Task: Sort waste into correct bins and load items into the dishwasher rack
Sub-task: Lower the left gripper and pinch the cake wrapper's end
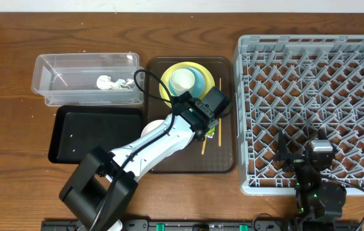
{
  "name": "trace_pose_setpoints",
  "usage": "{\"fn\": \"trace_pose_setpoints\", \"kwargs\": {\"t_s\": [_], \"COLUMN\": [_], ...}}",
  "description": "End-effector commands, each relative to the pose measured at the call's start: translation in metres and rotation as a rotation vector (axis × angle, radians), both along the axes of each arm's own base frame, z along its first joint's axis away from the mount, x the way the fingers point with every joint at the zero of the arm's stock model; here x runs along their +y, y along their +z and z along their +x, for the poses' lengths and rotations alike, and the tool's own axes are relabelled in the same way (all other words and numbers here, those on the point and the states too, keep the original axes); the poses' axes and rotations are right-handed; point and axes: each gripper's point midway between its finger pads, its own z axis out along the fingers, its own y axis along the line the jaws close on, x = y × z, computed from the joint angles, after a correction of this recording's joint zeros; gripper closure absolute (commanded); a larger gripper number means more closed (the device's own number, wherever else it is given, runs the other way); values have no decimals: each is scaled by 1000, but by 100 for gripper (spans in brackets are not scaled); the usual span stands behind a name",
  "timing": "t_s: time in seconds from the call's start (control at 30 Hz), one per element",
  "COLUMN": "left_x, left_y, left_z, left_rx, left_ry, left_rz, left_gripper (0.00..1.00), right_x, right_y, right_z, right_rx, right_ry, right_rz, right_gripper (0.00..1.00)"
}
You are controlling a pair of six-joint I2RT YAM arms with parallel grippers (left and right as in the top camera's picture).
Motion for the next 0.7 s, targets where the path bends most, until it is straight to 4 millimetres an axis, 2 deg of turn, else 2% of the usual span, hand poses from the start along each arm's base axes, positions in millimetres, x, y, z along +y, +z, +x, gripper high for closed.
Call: {"fn": "trace_pose_setpoints", "kwargs": {"t_s": [0.0, 0.67], "left_x": [9, 18], "left_y": [-12, -29], "left_z": [-4, -13], "left_rx": [12, 30], "left_ry": [9, 11], "left_rz": [46, 63], "left_gripper": [74, 73], "right_x": [-1, -1], "right_y": [0, 0], "right_z": [0, 0], "right_rx": [-1, -1], "right_ry": [-3, -3], "right_rz": [11, 11], "right_gripper": [1, 1]}}
